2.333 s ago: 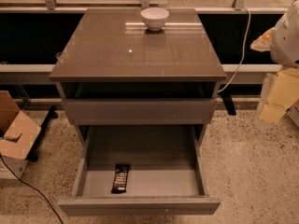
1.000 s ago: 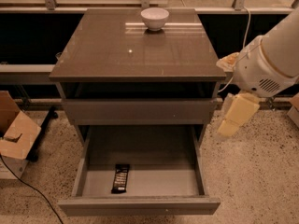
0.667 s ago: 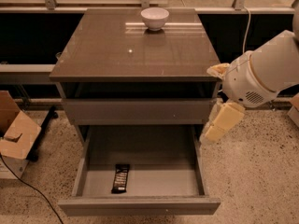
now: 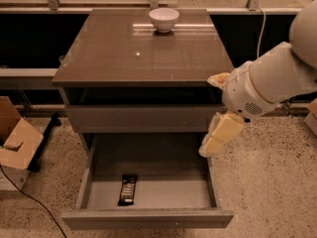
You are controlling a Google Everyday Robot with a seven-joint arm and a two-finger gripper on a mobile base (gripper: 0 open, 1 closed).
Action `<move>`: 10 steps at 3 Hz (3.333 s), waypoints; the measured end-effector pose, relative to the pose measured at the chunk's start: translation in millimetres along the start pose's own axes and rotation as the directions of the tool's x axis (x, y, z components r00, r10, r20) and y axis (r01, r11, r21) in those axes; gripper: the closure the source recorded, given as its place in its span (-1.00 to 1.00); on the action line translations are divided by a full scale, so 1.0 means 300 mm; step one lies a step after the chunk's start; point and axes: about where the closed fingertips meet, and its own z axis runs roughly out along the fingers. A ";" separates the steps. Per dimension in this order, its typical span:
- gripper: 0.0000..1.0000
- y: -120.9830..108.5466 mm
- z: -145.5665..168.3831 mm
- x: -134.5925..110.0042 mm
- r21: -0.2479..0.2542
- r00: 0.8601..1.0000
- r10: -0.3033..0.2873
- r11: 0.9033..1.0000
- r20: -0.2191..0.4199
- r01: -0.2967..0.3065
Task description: Pick rxbar chocolate from middle drawer and place on counter
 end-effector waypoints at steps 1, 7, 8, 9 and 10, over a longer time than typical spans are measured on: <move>-1.00 0.043 0.182 -0.024 -0.051 0.999 0.015 0.999 0.050 -0.013; -1.00 0.125 0.804 -0.075 -0.101 0.961 0.098 0.992 0.257 -0.074; -1.00 0.168 0.963 -0.078 -0.142 0.941 0.106 0.988 0.322 -0.063; -1.00 0.182 1.106 -0.068 -0.170 0.903 0.136 0.983 0.408 -0.071; -1.00 0.243 1.199 -0.021 -0.231 0.892 0.187 0.968 0.411 -0.097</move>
Offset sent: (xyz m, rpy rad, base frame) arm 0.0221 0.0816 -0.1179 0.1427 0.0442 0.0046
